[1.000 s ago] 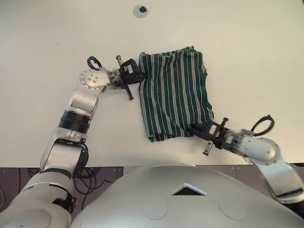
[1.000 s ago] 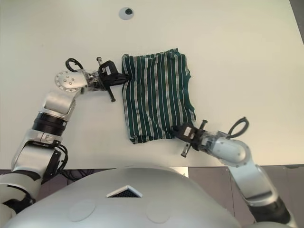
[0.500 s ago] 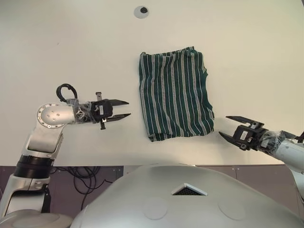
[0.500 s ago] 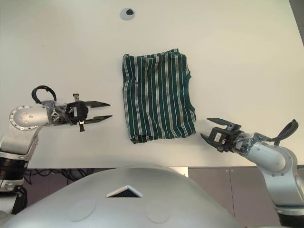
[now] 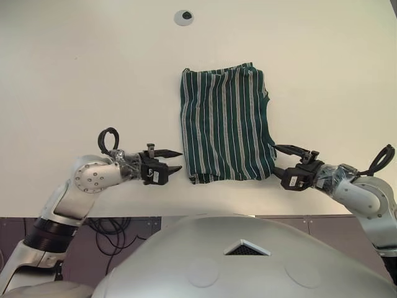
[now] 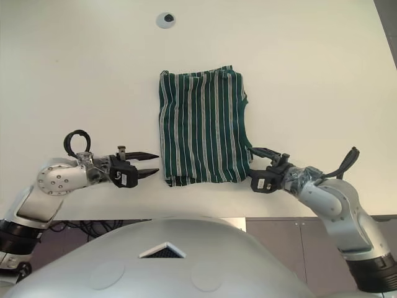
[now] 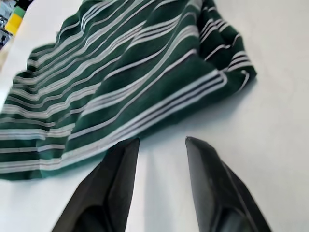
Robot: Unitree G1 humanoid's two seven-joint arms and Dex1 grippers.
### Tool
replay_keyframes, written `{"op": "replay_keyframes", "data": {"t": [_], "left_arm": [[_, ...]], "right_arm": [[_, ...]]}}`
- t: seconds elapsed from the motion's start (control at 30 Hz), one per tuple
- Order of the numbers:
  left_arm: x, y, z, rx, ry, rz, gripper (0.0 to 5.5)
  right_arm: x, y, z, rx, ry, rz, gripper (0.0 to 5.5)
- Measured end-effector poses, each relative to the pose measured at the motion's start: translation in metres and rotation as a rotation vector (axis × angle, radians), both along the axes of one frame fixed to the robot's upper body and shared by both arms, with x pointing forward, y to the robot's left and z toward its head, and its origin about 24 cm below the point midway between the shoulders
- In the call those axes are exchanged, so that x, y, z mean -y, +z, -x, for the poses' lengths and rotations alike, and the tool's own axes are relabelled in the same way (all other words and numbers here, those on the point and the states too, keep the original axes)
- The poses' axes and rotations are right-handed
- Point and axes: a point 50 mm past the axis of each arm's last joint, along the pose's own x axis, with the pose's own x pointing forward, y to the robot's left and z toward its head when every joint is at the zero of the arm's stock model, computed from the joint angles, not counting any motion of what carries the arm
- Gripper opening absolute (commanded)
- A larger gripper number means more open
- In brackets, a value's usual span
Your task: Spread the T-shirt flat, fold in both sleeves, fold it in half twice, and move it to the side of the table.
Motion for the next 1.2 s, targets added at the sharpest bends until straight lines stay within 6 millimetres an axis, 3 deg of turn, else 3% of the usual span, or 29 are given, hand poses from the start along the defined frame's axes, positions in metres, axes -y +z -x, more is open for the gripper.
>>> {"op": "replay_keyframes", "data": {"t": [0.13,0.33,0.5,0.67,0.77,0.9,1.1,1.2], "left_arm": [[0.022,-0.002,0.006,0.032,-0.077,0.067,1.71],[0.031,-0.003,0.007,0.064,-0.149,0.07,1.71],[0.034,-0.008,0.008,0.02,-0.178,0.068,0.85],[0.03,-0.011,0.006,-0.126,-0.117,0.096,0.14],[0.017,-0.006,0.013,-0.298,-0.088,0.091,0.05],[-0.004,0.006,0.033,-0.595,-0.039,0.115,0.03],[-0.007,0.036,0.013,-0.617,0.079,0.303,0.03],[-0.003,0.045,-0.009,-0.564,0.202,0.412,0.03]], "right_arm": [[-0.009,-0.003,-0.003,0.01,0.047,-0.001,2.18],[-0.017,-0.009,-0.002,-0.007,0.086,-0.002,0.98],[-0.021,-0.013,0.002,-0.036,0.086,-0.014,0.0],[-0.021,-0.014,0.005,-0.109,-0.014,-0.09,0.0],[-0.024,-0.01,0.028,-0.265,-0.007,-0.153,0.0],[-0.031,-0.003,0.066,-0.597,-0.029,-0.295,0.0],[-0.032,0.023,0.05,-0.59,-0.071,-0.451,0.0],[-0.033,0.031,0.033,-0.546,-0.116,-0.55,0.0]]}}
